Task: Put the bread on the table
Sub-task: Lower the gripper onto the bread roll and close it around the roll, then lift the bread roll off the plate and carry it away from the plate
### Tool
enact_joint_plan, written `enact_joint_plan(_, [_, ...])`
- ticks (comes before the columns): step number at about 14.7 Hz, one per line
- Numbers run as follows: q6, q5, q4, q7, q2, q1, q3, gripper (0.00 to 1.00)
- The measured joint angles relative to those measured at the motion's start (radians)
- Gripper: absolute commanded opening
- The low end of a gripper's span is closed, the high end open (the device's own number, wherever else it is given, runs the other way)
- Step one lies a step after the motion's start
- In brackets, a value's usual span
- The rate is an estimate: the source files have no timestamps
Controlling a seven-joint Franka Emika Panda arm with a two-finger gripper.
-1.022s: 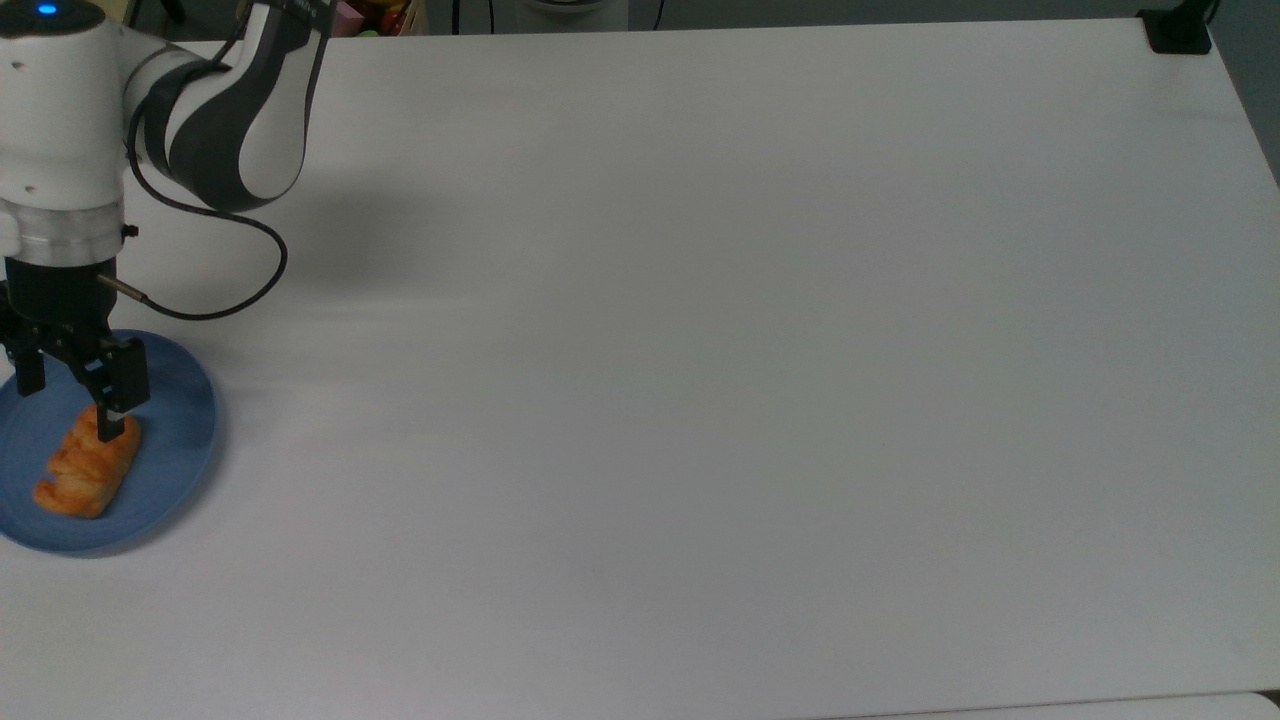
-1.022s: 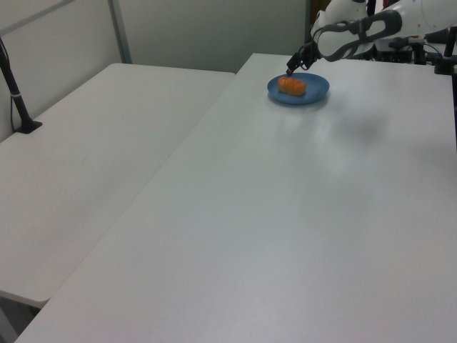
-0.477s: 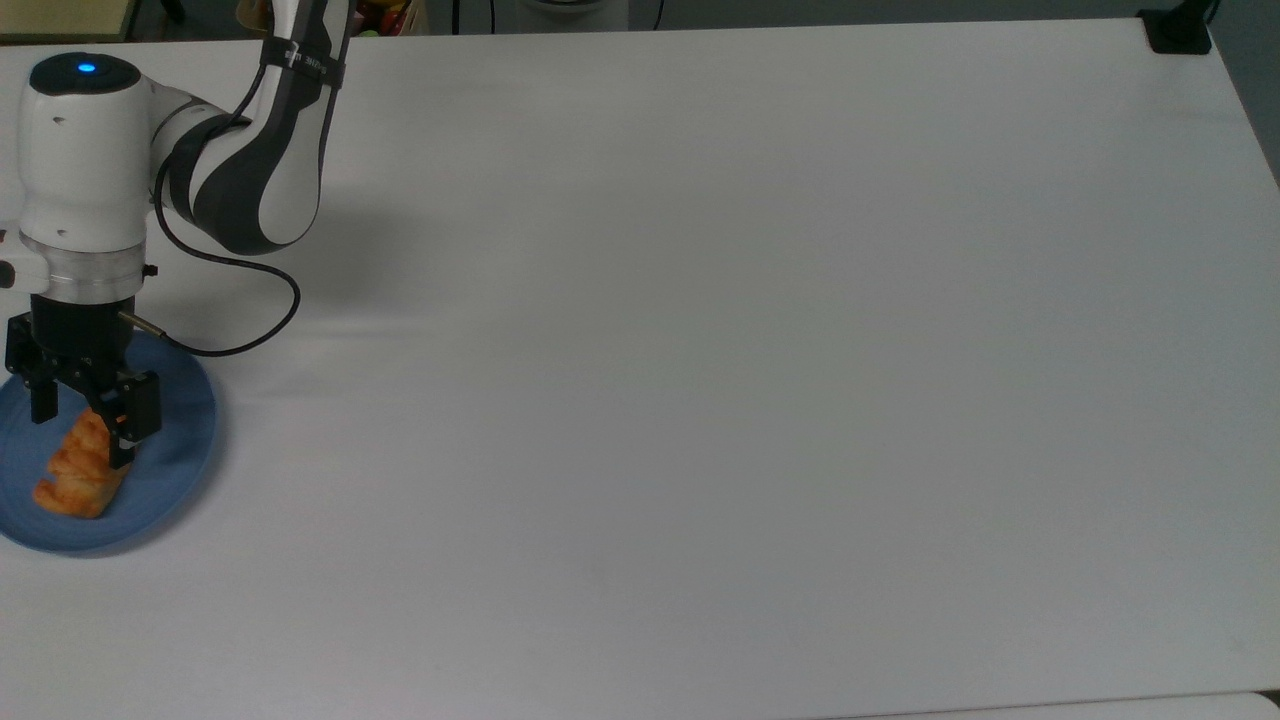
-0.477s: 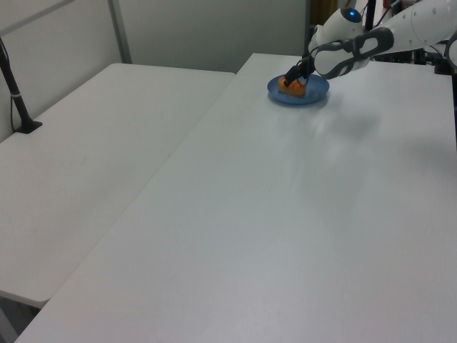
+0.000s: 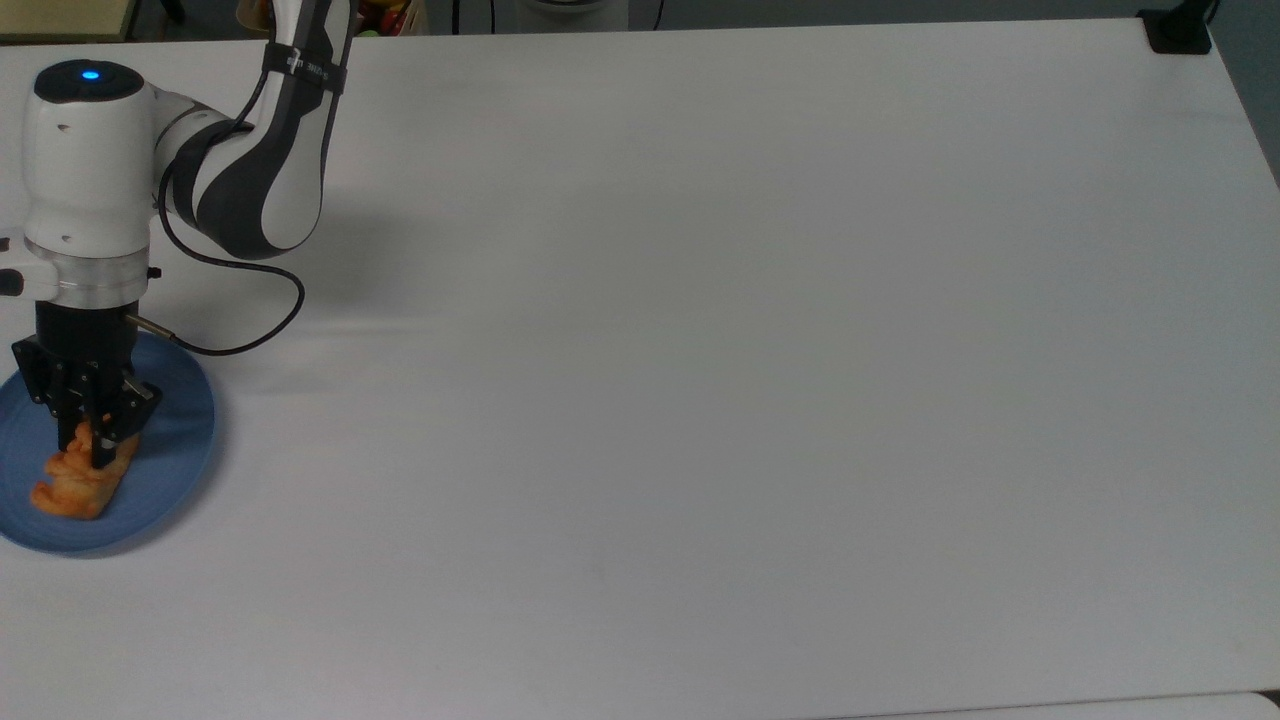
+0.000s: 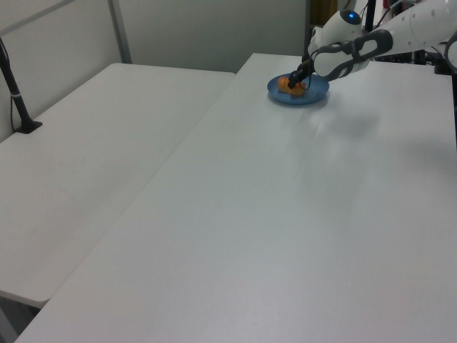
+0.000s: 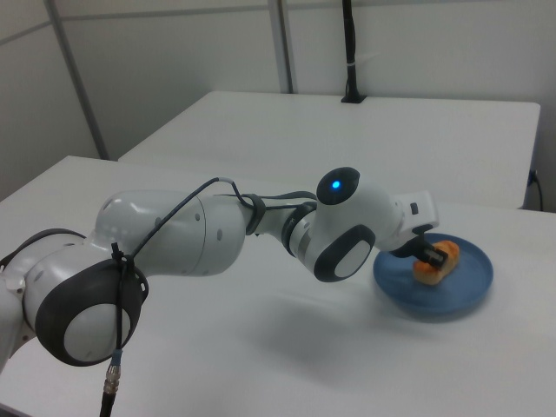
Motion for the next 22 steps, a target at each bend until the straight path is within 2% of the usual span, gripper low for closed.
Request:
enact_joint_plan(7, [0.004,0.000,0.018,-0.024,-0.004,-0.002,-0.001,0.00])
enact_joint_plan(11, [0.004,0.000,0.010,-0.024,-0.066,-0.003,-0.002,0.00])
enact_joint_plan(14, [0.004,0.000,-0.058,-0.025,-0.154,0.013,0.003,0.00])
enact_joint_plan(16, [0.004,0.000,-0.123,-0.025,-0.219,0.050,0.009,0.00])
enact_joint_plan(19, [0.003,0.001,-0.253,-0.022,-0.335,0.151,0.023,0.00])
enact_joint_plan(22, [-0.016,0.002,-0.341,0.001,-0.415,0.230,0.030,0.00])
